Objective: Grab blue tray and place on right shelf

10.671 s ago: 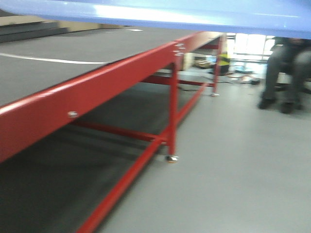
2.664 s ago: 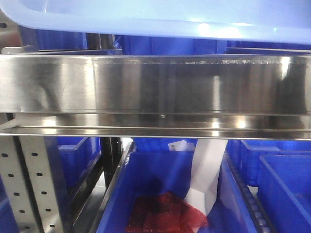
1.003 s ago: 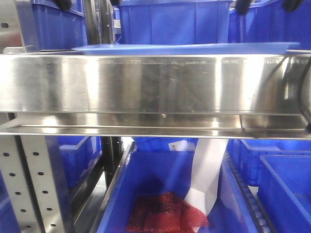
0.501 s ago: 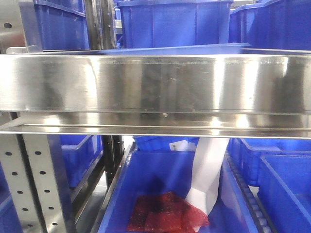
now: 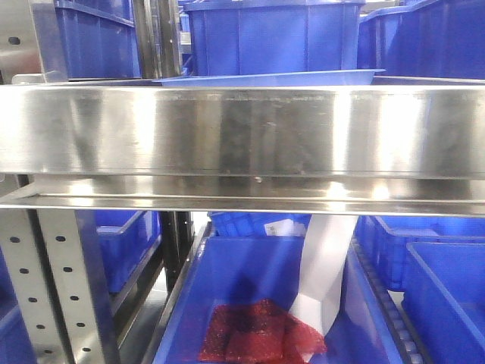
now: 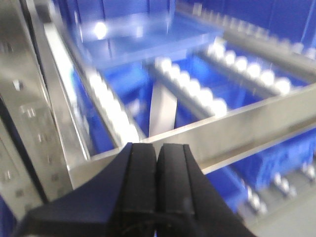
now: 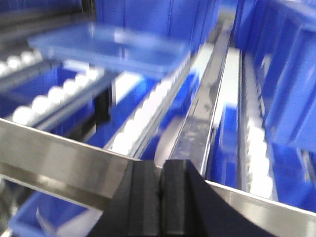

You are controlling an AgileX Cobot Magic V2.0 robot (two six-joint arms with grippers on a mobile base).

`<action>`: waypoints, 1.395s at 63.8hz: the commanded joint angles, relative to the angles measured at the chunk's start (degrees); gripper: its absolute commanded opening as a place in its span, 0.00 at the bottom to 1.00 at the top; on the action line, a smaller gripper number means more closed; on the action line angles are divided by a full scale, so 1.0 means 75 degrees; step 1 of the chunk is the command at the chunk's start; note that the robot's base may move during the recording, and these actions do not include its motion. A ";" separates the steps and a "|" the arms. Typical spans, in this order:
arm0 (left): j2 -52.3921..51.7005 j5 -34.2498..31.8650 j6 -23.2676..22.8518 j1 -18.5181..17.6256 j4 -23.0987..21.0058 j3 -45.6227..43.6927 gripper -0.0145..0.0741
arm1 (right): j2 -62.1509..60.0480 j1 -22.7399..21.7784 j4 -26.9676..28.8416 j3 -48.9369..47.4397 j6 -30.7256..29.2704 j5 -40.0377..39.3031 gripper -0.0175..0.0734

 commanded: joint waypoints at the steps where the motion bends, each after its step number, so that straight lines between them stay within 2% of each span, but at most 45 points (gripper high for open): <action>1: -0.0300 -0.0934 0.0048 -0.0057 0.0126 -0.0045 0.11 | -0.0573 -0.0054 -0.0105 0.0127 -0.0104 -0.0995 0.26; 7: -0.0411 -0.0867 0.0048 -0.0057 -0.0039 -0.0043 0.11 | -0.0837 -0.0054 -0.0105 0.0285 -0.0104 -0.1155 0.26; 36: -0.0411 -0.0917 0.0048 -0.0057 -0.0037 0.0011 0.11 | -0.0843 -0.0054 -0.0105 0.0297 -0.0104 -0.1117 0.26; 41: -0.0508 -0.0893 0.0048 -0.0016 -0.0516 0.0106 0.11 | -0.0843 -0.0054 -0.0105 0.0297 -0.0104 -0.1117 0.26; 48: -0.1037 -0.1097 0.0092 0.0529 -0.1078 0.0403 0.11 | -0.0843 -0.0054 -0.0105 0.0297 -0.0104 -0.1117 0.26; 56: -0.1884 -0.1378 0.0950 0.1610 -0.1419 0.1398 0.11 | -0.0843 -0.0054 -0.0105 0.0297 -0.0104 -0.1117 0.26; 69: -0.3384 -0.1918 0.1025 0.3193 -0.1933 0.3329 0.11 | -0.0843 -0.0054 -0.0105 0.0297 -0.0104 -0.1117 0.26; 78: -0.4010 -0.2545 0.1025 0.3871 -0.1975 0.4448 0.11 | -0.0830 -0.0054 -0.0105 0.0297 -0.0104 -0.1118 0.26; 84: -0.4000 -0.3494 0.1025 0.4171 -0.1975 0.5135 0.11 | -0.0830 -0.0054 -0.0105 0.0297 -0.0104 -0.1118 0.26; 87: -0.4000 -0.4390 0.1025 0.4238 -0.1975 0.5553 0.11 | -0.0830 -0.0054 -0.0105 0.0297 -0.0104 -0.1118 0.26; 89: -0.4000 -0.4018 0.1025 0.4284 -0.1975 0.5508 0.11 | -0.0830 -0.0054 -0.0105 0.0297 -0.0104 -0.1118 0.26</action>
